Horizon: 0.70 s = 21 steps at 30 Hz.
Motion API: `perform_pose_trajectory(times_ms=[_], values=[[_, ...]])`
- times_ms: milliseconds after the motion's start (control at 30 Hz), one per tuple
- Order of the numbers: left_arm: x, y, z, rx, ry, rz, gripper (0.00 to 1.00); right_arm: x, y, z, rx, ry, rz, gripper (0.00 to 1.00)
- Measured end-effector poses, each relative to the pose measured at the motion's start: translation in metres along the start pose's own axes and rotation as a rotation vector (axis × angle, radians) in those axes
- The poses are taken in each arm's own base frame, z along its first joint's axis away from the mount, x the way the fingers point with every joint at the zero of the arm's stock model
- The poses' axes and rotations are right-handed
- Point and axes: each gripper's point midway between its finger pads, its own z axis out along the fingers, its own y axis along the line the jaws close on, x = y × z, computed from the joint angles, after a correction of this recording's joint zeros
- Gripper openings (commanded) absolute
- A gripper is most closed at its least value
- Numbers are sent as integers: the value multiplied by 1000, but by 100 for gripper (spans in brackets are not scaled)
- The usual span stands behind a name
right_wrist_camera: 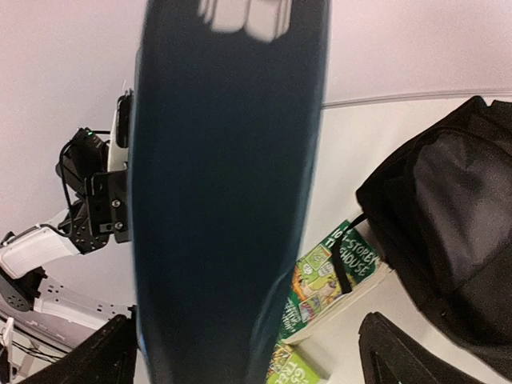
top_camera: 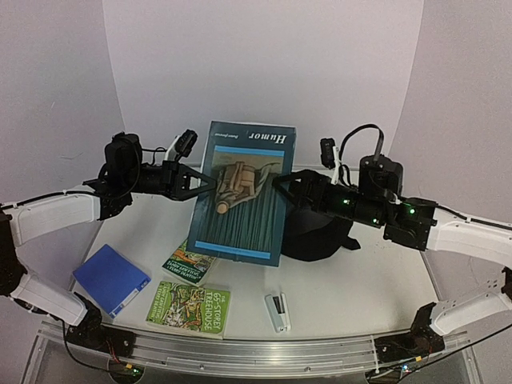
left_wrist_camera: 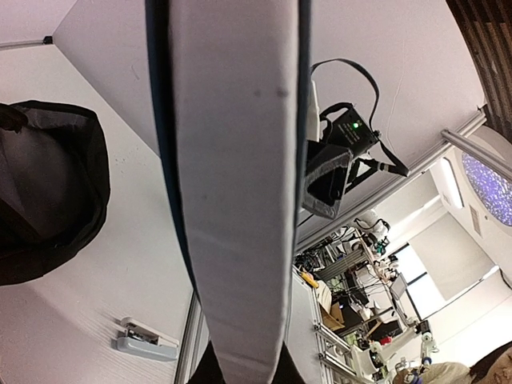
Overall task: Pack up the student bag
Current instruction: Pick up the book from the center of the board.
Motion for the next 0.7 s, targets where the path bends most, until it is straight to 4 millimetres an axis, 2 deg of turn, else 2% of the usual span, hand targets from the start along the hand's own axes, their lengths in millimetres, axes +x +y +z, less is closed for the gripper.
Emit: perform_pose_trajectory(times_ms=[133, 267, 333, 433, 567, 700], values=[[10, 9, 0, -14, 34, -33, 0, -19, -21, -6, 45, -21, -38, 98], [33, 19, 0, -24, 117, -94, 0, -37, -37, -13, 91, -4, -112, 98], [44, 22, -1, -22, 161, -127, 0, -44, -39, -17, 93, 20, -149, 98], [62, 23, 0, -11, 240, -180, 0, -47, -28, -16, 52, 87, -203, 98], [76, 14, 6, 12, 330, -203, 0, -30, -15, -6, -29, 220, -245, 98], [90, 3, 17, 49, 418, -203, 0, 9, -20, 10, -110, 400, -225, 98]])
